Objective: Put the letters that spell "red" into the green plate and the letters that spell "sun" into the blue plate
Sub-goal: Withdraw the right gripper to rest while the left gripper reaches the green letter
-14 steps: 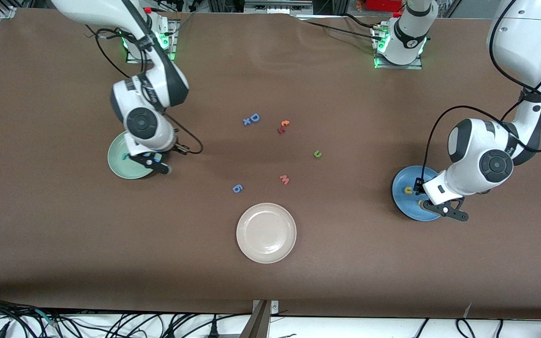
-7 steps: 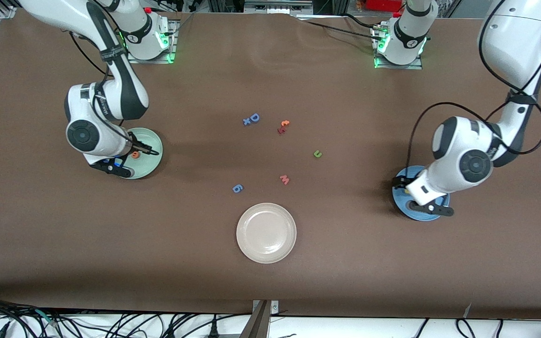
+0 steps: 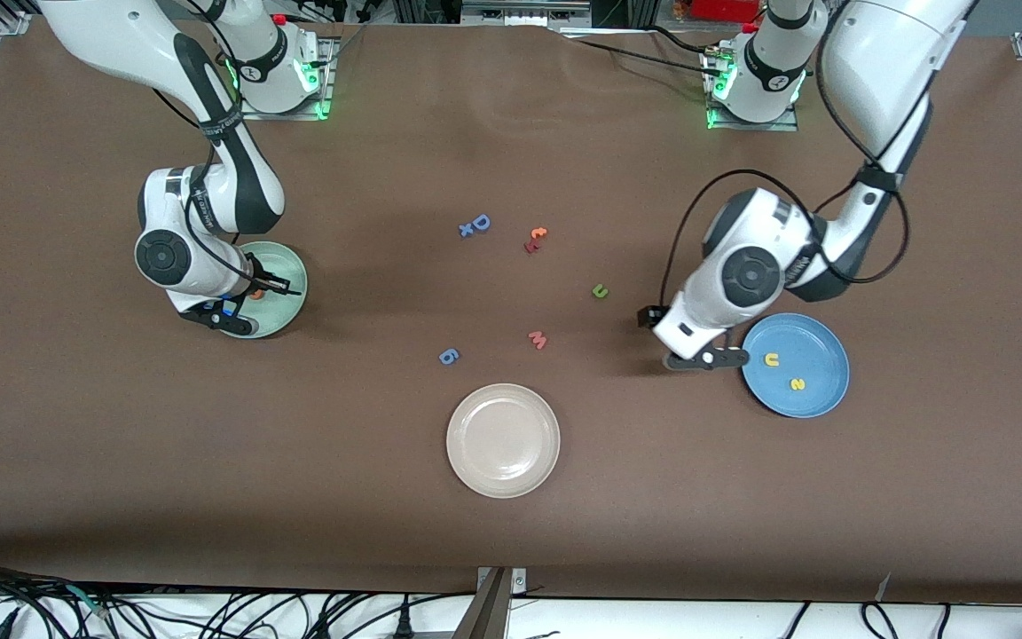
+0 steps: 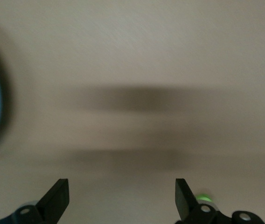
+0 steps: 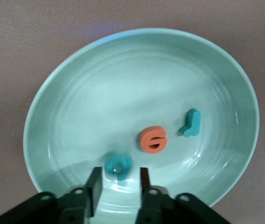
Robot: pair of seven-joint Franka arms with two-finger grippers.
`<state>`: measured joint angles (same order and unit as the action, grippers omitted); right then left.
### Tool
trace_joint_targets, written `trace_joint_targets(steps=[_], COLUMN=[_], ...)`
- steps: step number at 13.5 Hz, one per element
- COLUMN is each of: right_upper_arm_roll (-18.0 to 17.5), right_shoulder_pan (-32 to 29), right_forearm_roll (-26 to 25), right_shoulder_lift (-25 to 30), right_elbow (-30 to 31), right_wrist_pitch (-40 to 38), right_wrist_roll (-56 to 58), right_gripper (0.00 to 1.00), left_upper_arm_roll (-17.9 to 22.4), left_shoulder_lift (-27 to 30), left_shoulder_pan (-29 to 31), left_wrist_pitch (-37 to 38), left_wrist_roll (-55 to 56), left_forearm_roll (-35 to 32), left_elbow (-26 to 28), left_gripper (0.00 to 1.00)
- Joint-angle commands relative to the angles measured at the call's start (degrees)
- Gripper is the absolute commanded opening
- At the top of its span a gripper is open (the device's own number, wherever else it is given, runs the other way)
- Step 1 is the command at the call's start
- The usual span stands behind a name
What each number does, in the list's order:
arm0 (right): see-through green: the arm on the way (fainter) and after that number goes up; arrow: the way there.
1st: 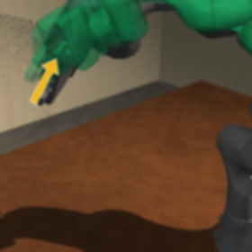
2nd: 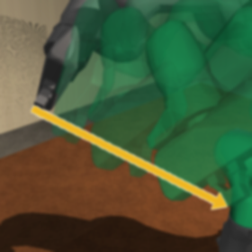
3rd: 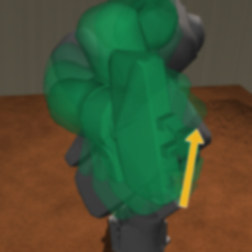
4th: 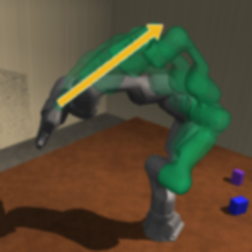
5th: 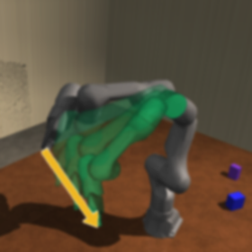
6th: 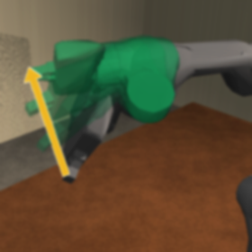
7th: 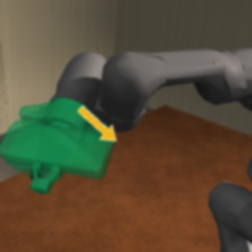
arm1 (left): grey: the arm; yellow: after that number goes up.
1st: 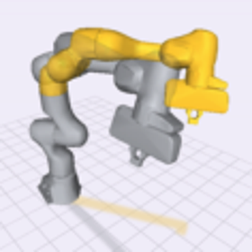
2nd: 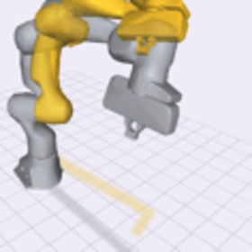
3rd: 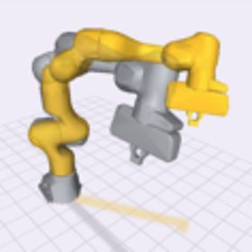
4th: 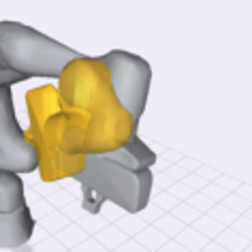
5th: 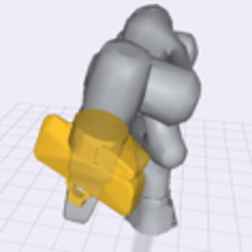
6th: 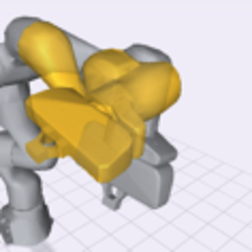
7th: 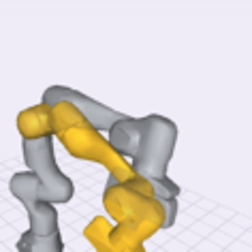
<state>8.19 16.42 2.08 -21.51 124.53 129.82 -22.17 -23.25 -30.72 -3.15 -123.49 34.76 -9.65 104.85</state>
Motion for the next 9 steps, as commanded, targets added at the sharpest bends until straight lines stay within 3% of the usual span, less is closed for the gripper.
trace_joint_targets(steps=[1,2,6,9], right_upper_arm_roll=[0.16,0.34,2.53,4.38], right_shoulder_pan=[0.10,0.19,0.19,0.19], right_forearm_roll=[1.43,1.34,1.26,1.26], right_shoulder_lift=[3.12,5.14,7.62,7.62], right_elbow=[-0.08,-1.47,-16.03,-27.64], right_wrist_pitch=[-2.01,-5.33,-25.54,-35.14], right_wrist_roll=[1.43,1.43,1.69,2.56], right_gripper=[0.86,0.98,0.99,0.99], left_upper_arm_roll=[0.31,0.31,0.22,0.22], left_shoulder_lift=[0.05,-0.04,-0.65,-1.44], left_shoulder_pan=[-1.94,-2.65,-5.28,-6.43], left_wrist_pitch=[-3.76,-4.65,-10.09,-12.30], left_wrist_roll=[4.34,5.66,12.52,18.40], left_forearm_roll=[-2.04,-2.91,-6.61,-6.61], left_elbow=[3.06,3.42,6.50,7.21], left_gripper=[1.00,1.00,1.00,1.00])
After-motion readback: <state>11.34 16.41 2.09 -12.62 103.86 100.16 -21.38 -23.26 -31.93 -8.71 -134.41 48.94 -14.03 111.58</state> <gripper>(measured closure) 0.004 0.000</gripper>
